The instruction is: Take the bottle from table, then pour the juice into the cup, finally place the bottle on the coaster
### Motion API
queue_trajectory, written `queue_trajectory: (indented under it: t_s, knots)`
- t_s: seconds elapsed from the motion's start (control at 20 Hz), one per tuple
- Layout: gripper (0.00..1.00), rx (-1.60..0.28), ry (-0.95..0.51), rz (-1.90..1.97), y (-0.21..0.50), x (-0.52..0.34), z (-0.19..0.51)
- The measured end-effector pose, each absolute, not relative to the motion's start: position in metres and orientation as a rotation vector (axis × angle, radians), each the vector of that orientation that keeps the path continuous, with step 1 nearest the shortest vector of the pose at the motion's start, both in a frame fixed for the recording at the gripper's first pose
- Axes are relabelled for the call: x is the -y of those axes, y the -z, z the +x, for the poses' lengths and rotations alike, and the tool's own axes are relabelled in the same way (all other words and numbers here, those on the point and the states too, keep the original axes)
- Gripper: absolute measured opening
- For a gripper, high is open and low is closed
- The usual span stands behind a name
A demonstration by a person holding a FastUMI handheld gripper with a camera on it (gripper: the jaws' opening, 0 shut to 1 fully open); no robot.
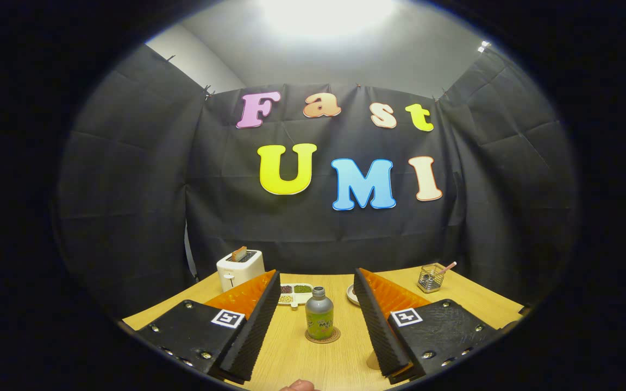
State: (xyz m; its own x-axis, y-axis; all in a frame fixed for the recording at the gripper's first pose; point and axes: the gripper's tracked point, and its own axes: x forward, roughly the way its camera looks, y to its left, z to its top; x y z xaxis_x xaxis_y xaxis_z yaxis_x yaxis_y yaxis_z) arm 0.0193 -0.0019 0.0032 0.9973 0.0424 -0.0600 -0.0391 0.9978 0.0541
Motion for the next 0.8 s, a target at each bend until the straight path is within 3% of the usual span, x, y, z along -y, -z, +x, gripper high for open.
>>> queue_trajectory:
  t_s: [0.8]
  knots:
    - [0.83, -0.055, -0.045, 0.042, -0.0045, -0.0068, 0.0206]
